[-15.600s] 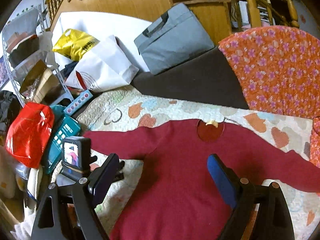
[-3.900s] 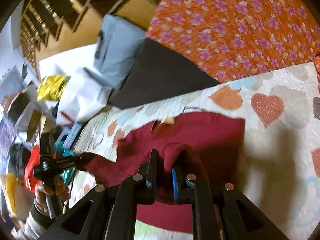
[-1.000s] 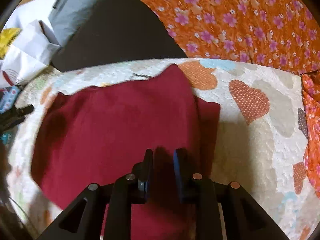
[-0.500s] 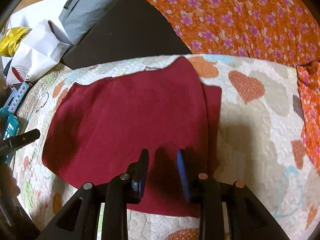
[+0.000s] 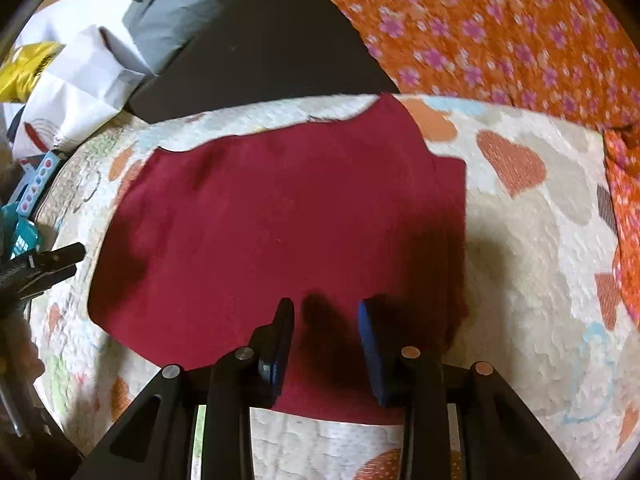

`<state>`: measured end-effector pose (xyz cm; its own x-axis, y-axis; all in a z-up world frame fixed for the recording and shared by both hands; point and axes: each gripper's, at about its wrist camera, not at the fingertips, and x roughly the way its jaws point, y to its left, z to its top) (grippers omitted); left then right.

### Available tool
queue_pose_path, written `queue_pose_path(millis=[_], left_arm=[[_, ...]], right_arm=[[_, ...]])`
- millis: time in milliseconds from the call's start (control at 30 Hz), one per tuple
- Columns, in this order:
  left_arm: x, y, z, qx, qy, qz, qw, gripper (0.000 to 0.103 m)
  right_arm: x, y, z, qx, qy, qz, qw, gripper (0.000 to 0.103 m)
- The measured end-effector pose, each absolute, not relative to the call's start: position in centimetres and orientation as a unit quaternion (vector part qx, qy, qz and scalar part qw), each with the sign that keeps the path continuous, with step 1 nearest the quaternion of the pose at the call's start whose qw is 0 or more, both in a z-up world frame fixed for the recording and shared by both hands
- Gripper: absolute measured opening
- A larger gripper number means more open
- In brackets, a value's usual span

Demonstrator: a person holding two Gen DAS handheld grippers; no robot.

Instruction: Fold small clothes

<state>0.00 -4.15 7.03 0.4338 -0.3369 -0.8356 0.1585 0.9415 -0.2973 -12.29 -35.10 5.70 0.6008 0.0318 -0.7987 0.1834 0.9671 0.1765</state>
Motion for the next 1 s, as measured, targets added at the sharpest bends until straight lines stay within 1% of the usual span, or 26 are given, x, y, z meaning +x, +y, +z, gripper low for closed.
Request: queue_pose_path(millis=[133, 500, 633, 867, 1000], left_arm=[[0.0, -4.2, 7.2, -0.081, 0.508, -0.151, 0.844, 0.078], [0.1, -3.4, 6.9, -0.091, 0.515, -0.143, 0.841, 0.078], [0.2, -3.0, 6.7, -0.092, 0.518, -0.140, 0.839, 0.078], [0.7, -1.9, 5.8, -0.088, 0.520, -0.121, 0.841, 0.078], [1.0, -1.9, 5.3, -0.080, 0.522, -0.110, 0.842, 0.078]], right_arm=[[-12.0, -34.4, 5.9, 0.122, 0.442, -0.033, 0.888, 0.032], [-12.1, -35.4, 4.1, 0.126, 0.458, -0.047, 0.879, 0.032], [-11.4, -35.6, 3.2, 0.121, 0.478, -0.048, 0.869, 0.032], [-9.5, -34.0, 5.8, 0.127, 0.450, -0.015, 0.884, 0.033], [-7.5, -31.9, 6.5, 0.116, 0.447, 0.005, 0.887, 0.034]])
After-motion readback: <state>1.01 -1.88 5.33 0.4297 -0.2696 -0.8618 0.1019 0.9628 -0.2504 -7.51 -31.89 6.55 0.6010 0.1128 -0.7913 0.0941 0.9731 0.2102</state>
